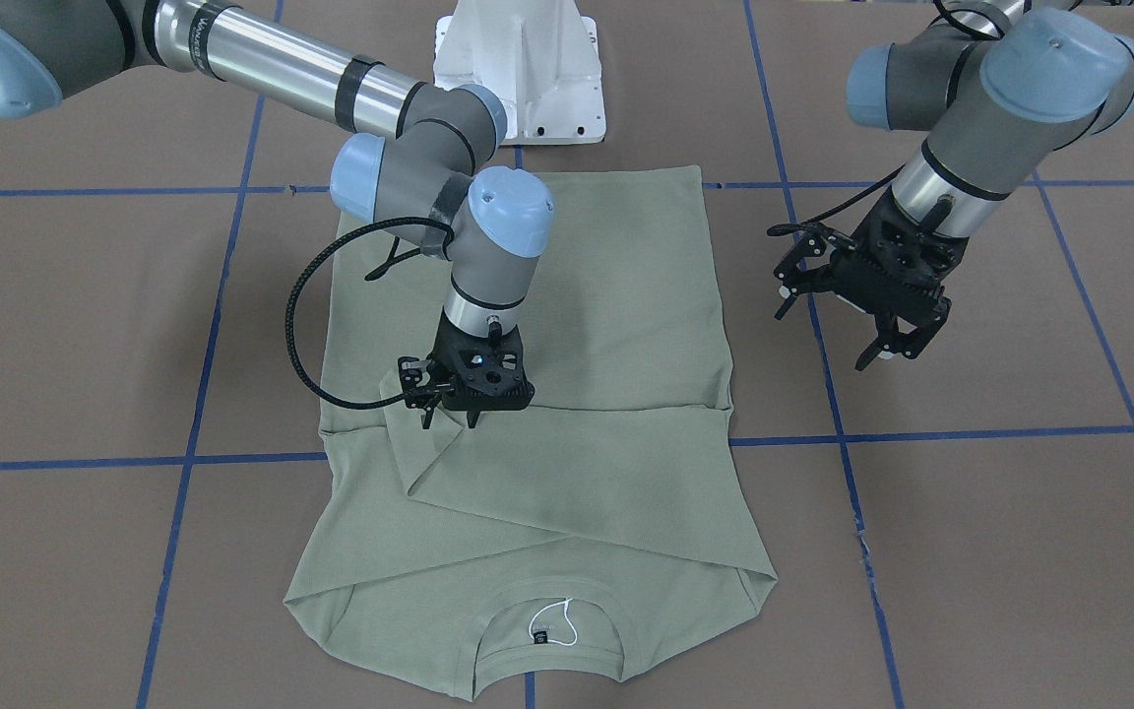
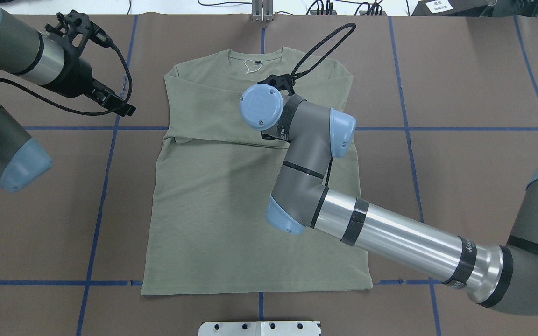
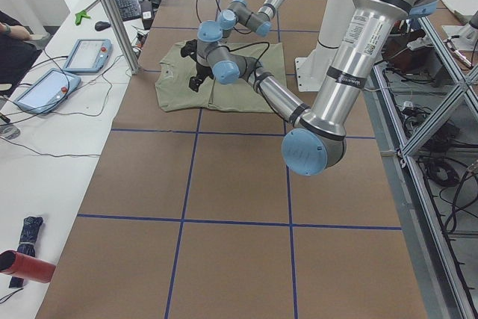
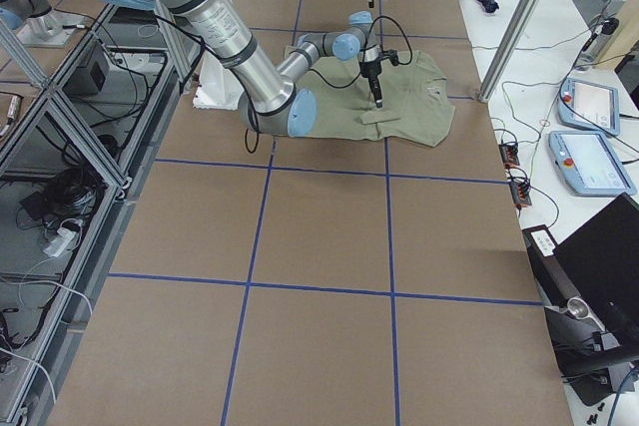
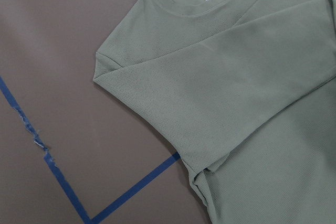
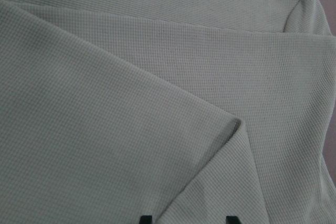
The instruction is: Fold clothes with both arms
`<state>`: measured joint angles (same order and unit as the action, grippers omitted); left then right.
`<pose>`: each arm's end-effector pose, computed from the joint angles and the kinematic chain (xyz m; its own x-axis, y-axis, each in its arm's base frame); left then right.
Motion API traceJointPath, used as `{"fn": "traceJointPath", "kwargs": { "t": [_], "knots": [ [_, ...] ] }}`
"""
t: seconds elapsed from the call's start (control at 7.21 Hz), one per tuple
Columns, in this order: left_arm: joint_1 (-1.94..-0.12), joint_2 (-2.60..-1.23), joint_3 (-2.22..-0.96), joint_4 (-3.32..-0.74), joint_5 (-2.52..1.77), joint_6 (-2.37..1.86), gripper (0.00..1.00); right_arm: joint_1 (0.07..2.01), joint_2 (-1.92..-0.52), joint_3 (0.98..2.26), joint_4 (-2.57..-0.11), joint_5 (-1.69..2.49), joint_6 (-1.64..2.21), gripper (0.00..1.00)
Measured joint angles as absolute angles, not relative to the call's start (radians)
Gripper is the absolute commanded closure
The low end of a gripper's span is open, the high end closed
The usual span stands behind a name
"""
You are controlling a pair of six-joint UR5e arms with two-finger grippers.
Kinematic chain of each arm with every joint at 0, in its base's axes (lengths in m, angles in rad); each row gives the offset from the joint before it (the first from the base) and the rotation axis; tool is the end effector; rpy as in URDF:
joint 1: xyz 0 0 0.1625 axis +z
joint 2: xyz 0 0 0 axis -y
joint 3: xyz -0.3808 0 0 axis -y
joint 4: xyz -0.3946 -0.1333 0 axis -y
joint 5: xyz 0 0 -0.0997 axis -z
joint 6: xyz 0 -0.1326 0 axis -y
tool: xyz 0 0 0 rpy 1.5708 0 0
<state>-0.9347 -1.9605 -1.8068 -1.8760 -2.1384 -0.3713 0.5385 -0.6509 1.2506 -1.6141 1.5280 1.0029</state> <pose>0.3147 -0.5305 0.2704 0.5220 0.6158 -0.5902 -0.1774 0.7552 0.6310 -0.6012 -0.5210 0.2304 0.9006 -0.0880 0.4257 -0.0562 0.9475 0.3147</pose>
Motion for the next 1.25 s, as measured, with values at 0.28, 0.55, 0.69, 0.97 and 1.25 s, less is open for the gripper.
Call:
{"fn": "traceJointPath", "kwargs": {
  "t": [0.28,0.55,0.69,0.97,1.25],
  "knots": [
    [-0.934,-1.96,-1.806,-1.876,-2.138,-0.371,0.0,0.539,-0.652,1.247,-1.613,1.528,1.003,0.49],
    [-0.934,-1.96,-1.806,-1.876,-2.138,-0.371,0.0,0.537,-0.651,1.246,-1.612,1.528,1.003,0.49],
    [-0.934,-1.96,-1.806,-1.876,-2.138,-0.371,0.0,0.535,-0.651,1.246,-1.611,1.528,1.004,0.5],
    [-0.934,-1.959,-1.804,-1.876,-2.138,-0.37,0.0,0.534,-0.651,1.245,-1.602,1.528,1.006,0.52],
    [-0.934,-1.956,-1.804,-1.876,-2.138,-0.37,0.0,0.533,-0.653,1.224,-1.557,1.528,1.004,0.56]
  ]
}}
